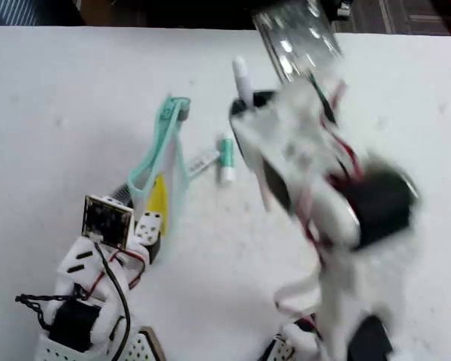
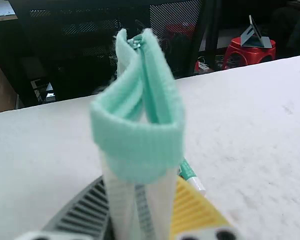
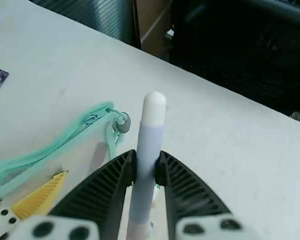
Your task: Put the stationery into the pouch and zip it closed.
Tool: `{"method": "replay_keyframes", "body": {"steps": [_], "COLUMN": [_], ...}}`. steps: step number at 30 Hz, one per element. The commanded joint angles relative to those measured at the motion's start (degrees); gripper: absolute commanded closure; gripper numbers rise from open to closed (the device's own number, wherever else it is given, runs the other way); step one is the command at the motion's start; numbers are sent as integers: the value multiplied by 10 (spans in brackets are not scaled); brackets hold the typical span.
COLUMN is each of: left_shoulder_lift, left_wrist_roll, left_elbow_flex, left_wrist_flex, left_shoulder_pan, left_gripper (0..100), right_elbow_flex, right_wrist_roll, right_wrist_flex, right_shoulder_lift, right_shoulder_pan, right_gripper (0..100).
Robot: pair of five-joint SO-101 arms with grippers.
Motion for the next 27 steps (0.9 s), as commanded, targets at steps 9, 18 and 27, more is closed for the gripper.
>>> {"method": "replay_keyframes", "body": {"steps": [9, 18, 27], "left_shoulder_lift": [-6, -6, -6], "left_wrist_roll": [9, 9, 4], "left_elbow_flex": [-19, -42, -101], "left_wrist_flex": [-20, 6, 88], "left_shoulder_pan": [7, 51, 144], "left_gripper": [976, 976, 973], "right_elbow_flex": [182, 343, 486], "right_wrist_roll": [1, -1, -4], "right_wrist_flex": [-53, -275, -500], "right_shoulder_lift": [-203, -301, -376], "right_shoulder_pan": [-9, -9, -14], "right_gripper": [983, 983, 983]}}
